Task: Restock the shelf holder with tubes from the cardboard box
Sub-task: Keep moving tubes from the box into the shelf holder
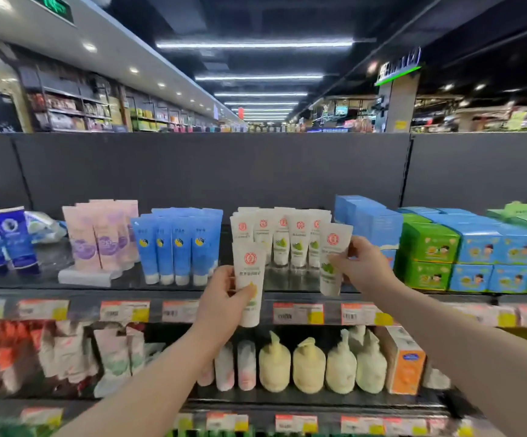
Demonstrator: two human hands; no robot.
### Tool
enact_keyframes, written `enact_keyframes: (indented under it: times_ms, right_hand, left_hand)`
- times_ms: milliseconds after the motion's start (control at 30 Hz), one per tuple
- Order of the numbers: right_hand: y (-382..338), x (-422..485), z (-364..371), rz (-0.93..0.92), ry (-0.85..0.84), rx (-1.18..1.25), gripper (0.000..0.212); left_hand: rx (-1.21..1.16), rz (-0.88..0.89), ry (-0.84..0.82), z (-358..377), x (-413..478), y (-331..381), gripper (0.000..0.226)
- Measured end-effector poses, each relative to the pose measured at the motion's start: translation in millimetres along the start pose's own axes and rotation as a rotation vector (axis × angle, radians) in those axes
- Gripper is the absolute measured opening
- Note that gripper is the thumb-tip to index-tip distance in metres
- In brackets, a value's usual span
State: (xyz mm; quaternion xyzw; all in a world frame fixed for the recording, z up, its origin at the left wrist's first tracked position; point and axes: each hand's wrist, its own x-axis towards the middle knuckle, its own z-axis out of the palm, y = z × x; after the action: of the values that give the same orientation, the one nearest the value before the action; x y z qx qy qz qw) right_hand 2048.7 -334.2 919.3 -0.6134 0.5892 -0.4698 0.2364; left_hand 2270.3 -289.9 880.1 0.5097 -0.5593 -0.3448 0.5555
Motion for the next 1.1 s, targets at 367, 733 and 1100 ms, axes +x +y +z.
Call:
enact_keyframes:
  times_ms: [367,733,1100]
  right_hand:
    - [-12,87,59,-0.132,-0.176,-0.008,0.024]
    - [8,120,85,-0.208,-0.325,-0.030,0.026]
    - [12,123,90,-0.155,-0.351,0.005,0.030]
  left_hand:
    - [0.066,0.037,0.182,1,61,-1,0.026]
    - [0.034,0.033,0.239,19,87,-13,0.023]
    - [0.018,0.074,0.120,12,121,-13,0.028]
